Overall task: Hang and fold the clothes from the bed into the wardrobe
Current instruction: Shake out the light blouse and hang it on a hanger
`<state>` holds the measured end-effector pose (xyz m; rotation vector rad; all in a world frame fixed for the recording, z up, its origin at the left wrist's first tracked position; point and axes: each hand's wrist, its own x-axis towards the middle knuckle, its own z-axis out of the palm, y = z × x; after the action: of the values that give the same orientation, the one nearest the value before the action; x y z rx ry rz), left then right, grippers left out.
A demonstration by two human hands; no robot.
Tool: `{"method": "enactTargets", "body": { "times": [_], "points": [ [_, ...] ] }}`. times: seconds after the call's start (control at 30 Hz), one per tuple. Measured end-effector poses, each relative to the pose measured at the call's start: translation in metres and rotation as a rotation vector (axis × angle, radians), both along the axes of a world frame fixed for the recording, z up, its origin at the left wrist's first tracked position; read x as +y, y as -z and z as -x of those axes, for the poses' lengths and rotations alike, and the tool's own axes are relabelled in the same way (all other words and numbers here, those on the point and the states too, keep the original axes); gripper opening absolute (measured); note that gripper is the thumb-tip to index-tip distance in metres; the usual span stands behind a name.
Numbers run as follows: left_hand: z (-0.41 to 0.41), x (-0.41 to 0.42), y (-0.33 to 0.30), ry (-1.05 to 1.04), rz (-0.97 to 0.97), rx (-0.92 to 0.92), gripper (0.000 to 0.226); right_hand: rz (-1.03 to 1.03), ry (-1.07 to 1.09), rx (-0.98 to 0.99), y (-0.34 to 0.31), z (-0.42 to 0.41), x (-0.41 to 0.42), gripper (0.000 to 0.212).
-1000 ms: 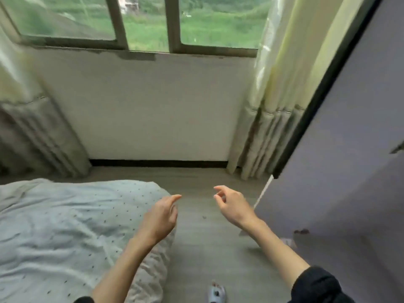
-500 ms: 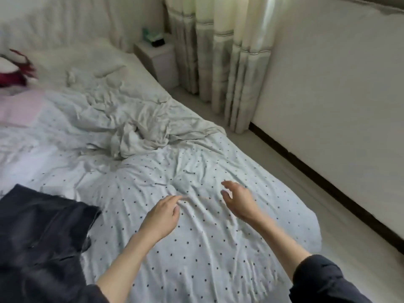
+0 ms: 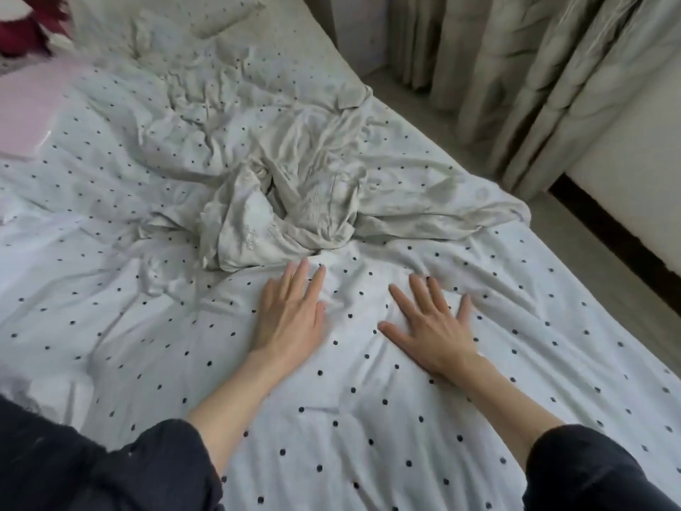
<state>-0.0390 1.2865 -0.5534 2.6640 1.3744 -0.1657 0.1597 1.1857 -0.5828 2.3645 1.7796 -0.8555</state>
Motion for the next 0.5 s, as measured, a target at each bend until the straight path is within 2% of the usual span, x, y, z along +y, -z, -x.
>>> {"method": "enactTargets", "body": {
  "times": [0.07,0.17,0.27,0.5],
  "points": [
    [-0.013,0.033,0.020,-0.020,-0.047,-0.013,0.052,-0.001,0.017,-0.017,0.024,0.002,0.004,0.094],
    [-0.024,0.085,0.046,-0.127,-0.075,0.031,0.058,-0.005,0.030,-0.018,0.043,0.000,0.009,0.089],
    [-0.029,0.107,0.052,-0.171,-0.092,0.139,0.049,-0.003,0.022,-0.007,0.048,-0.001,0.013,0.089],
    [-0.029,0.041,0.015,-0.251,-0.083,0.011,0.026,0.018,0.018,0.048,0.038,-0.001,0.010,0.089]
  ]
}}
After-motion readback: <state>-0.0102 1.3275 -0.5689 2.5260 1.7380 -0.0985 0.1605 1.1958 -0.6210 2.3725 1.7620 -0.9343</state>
